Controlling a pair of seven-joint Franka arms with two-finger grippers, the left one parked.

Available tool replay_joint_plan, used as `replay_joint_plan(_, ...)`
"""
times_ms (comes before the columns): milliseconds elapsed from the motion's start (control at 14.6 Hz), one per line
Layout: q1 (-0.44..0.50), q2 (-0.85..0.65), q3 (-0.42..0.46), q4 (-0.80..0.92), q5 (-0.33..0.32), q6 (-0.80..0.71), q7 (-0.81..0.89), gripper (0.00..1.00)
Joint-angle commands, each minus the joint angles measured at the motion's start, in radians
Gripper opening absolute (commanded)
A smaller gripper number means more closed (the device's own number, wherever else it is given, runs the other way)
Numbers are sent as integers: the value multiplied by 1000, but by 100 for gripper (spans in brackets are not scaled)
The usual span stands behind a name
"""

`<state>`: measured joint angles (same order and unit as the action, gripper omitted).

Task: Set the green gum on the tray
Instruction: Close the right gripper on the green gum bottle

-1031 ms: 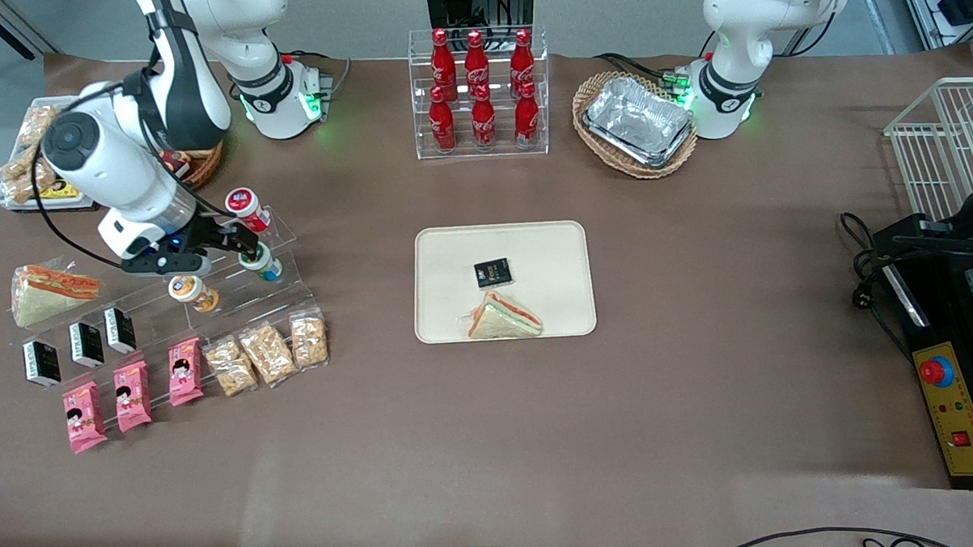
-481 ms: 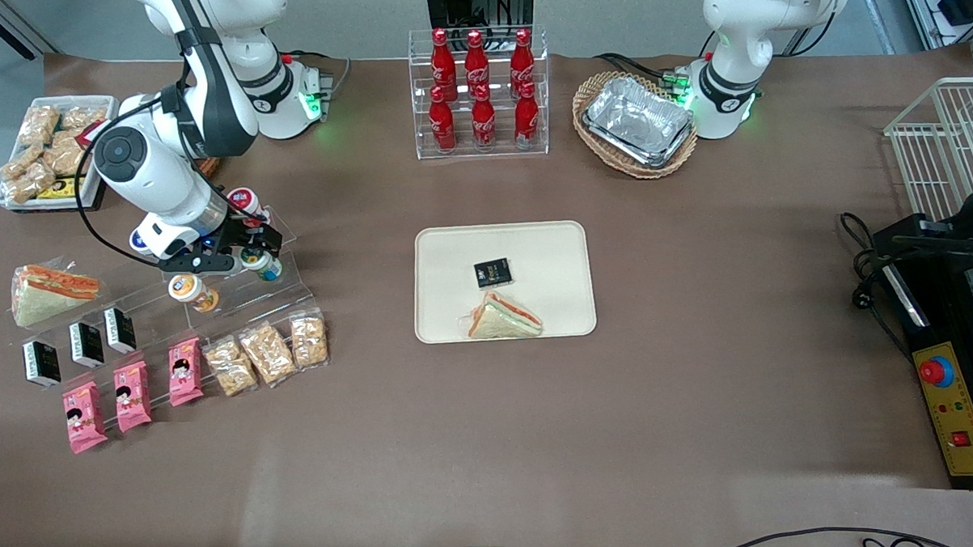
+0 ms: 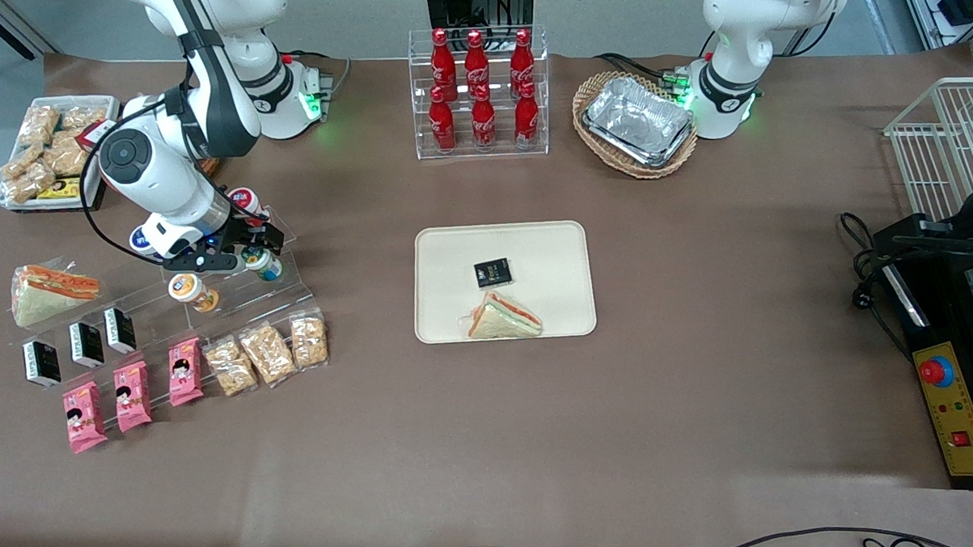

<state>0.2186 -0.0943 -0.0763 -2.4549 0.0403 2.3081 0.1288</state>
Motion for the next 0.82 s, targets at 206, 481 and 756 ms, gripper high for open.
replay_joint_plan(206, 4, 27, -2, -9, -2, 39, 12, 63)
replay_joint_plan(481, 4, 34, -2, -4, -10, 43, 12, 49)
replay_joint_plan(756, 1, -19, -3, 54, -25, -22, 0, 41)
